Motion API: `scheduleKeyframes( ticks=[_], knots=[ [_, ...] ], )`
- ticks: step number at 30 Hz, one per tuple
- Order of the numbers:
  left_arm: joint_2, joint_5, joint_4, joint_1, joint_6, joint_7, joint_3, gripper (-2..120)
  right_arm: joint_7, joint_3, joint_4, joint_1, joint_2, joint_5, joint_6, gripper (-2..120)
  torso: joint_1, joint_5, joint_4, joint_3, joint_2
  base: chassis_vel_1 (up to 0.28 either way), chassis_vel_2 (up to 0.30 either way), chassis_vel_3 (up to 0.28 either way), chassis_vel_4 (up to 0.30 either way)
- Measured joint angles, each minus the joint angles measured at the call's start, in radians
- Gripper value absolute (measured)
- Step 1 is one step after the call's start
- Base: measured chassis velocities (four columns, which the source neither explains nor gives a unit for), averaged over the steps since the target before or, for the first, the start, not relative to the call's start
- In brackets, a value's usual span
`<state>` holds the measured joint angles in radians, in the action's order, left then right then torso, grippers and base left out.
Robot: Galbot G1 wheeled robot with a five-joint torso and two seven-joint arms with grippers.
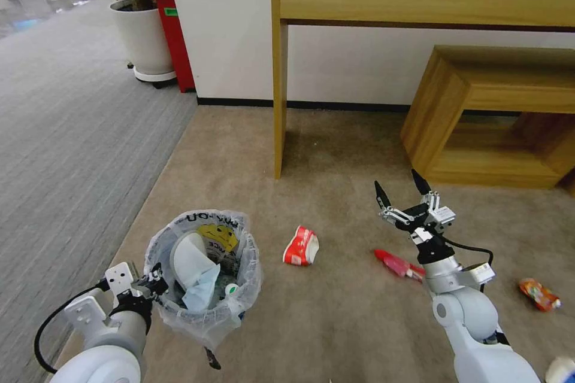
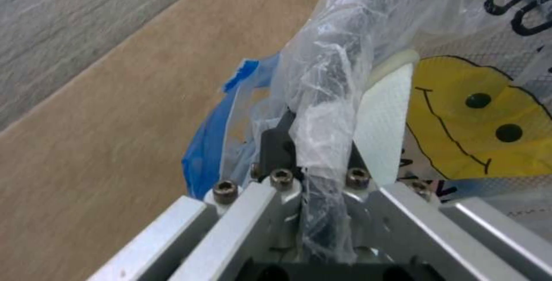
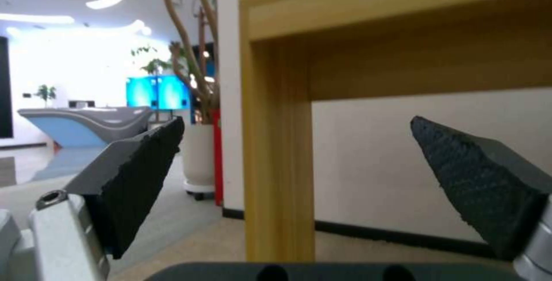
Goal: Pick up the trash bin and place the garbage on the floor into it.
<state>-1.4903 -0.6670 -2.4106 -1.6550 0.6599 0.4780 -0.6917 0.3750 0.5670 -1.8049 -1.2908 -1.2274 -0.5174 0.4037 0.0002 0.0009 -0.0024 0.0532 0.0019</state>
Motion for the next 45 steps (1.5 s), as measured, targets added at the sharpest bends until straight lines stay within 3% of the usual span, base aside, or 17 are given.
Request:
scheduleKeyframes(
  ticks=[7, 17, 18, 21, 30, 36, 45],
  knots=[
    [-0.001, 0.005, -0.005, -0.004, 0.000, -0.001, 0.000, 1, -0.076, -0.041, 0.006, 0.012, 0.004, 0.039, -0.072, 100, 0.000, -0.0002, 0.0000, -0.001, 0.000, -0.048, 0.039, 0.046, -0.032],
    [0.002, 0.011, -0.017, -0.015, 0.000, -0.005, -0.005, 1, -0.189, -0.147, 0.006, 0.040, 0.019, 0.007, -0.392, 100, 0.000, -0.0002, -0.0001, -0.001, 0.000, 0.020, -0.014, -0.015, 0.014],
    [0.002, 0.011, -0.017, -0.015, 0.000, -0.005, -0.005, 1, -0.189, -0.147, 0.006, 0.040, 0.019, 0.007, -0.392, 100, 0.000, -0.0002, -0.0001, -0.001, 0.000, 0.000, 0.000, 0.000, 0.000],
    [0.003, 0.012, -0.020, -0.018, 0.000, -0.005, -0.009, 1, -0.194, -0.184, 0.017, 0.072, 0.023, -0.012, -0.520, 100, 0.000, -0.0002, -0.0001, -0.001, 0.000, 0.000, 0.000, 0.000, 0.000],
    [0.003, 0.019, -0.026, -0.023, 0.000, -0.005, -0.012, 1, -0.198, -0.277, 0.081, 0.142, 0.015, -0.051, -0.663, 100, 0.000, -0.0004, -0.0001, -0.001, 0.000, 0.000, 0.000, 0.000, 0.000],
    [0.002, 0.027, -0.030, -0.024, 0.000, -0.005, -0.012, 1, -0.272, -0.422, 0.221, 0.238, -0.045, -0.094, -0.776, 100, 0.000, -0.0004, 0.0000, -0.001, 0.000, 0.000, 0.000, 0.000, 0.000],
    [0.003, 0.035, -0.023, -0.021, 0.000, -0.006, -0.012, 1, -0.334, -0.480, 0.343, 0.300, -0.102, -0.103, -0.846, 100, 0.000, -0.0003, -0.0001, -0.001, 0.000, 0.000, 0.000, 0.000, 0.000]
  ],
)
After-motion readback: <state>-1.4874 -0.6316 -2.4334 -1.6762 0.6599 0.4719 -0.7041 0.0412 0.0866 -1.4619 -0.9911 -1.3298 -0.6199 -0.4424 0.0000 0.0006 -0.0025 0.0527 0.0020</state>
